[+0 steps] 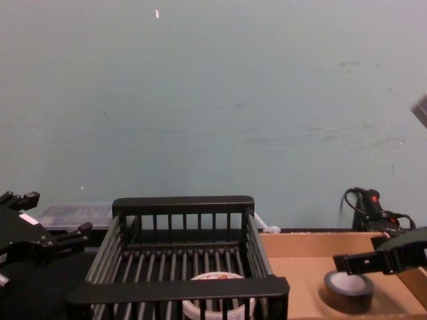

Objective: Pick up the white tape and place it into the black box , Pick up the silver tape and place it into the brown box.

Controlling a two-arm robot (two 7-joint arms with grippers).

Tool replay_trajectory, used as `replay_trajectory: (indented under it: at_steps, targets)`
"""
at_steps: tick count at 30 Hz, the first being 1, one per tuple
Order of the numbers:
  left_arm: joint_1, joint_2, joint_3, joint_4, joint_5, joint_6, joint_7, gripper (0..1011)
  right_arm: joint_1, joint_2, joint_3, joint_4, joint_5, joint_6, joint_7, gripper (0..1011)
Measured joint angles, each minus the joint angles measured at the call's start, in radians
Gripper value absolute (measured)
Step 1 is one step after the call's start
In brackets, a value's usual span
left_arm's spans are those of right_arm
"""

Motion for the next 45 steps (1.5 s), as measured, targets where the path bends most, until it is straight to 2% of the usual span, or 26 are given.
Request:
replay_trajectory:
  at_steps: [5,22,27,30,31,36,37,43,45]
  targets:
    - [0.0,0.0,0.0,0.0,0.0,0.0,0.0,1001,0.0,0.0,0.0,0.0,0.0,0.0,0.0,1002]
    - [0.0,0.0,0.0,0.0,0.0,0.0,0.0,1001,0.0,0.0,0.001,0.0,0.0,0.0,0.0,1002]
    - [0.0,0.0,0.0,0.0,0.0,0.0,0.0,1001,-0.021,-0.006,0.02,-0.018,-0.021,-0.017,-0.03,1002]
    - [0.0,0.0,0.0,0.0,0.0,0.0,0.0,1001,-0.052,-0.012,0.039,-0.049,-0.058,-0.062,-0.088,1002]
    - [0.0,0.0,0.0,0.0,0.0,0.0,0.0,1001,-0.052,-0.012,0.039,-0.049,-0.058,-0.062,-0.088,1002]
    - [0.0,0.0,0.0,0.0,0.0,0.0,0.0,1001,-0.115,-0.024,0.059,-0.093,-0.146,-0.185,-0.204,1002]
    - [0.0,0.0,0.0,0.0,0.0,0.0,0.0,1001,-0.115,-0.024,0.059,-0.093,-0.146,-0.185,-0.204,1002]
    - [0.0,0.0,0.0,0.0,0.0,0.0,0.0,1001,-0.185,-0.048,0.069,-0.104,-0.254,-0.338,-0.334,1002]
    - [0.0,0.0,0.0,0.0,0.0,0.0,0.0,1001,-0.197,-0.053,0.069,-0.099,-0.275,-0.363,-0.355,1002]
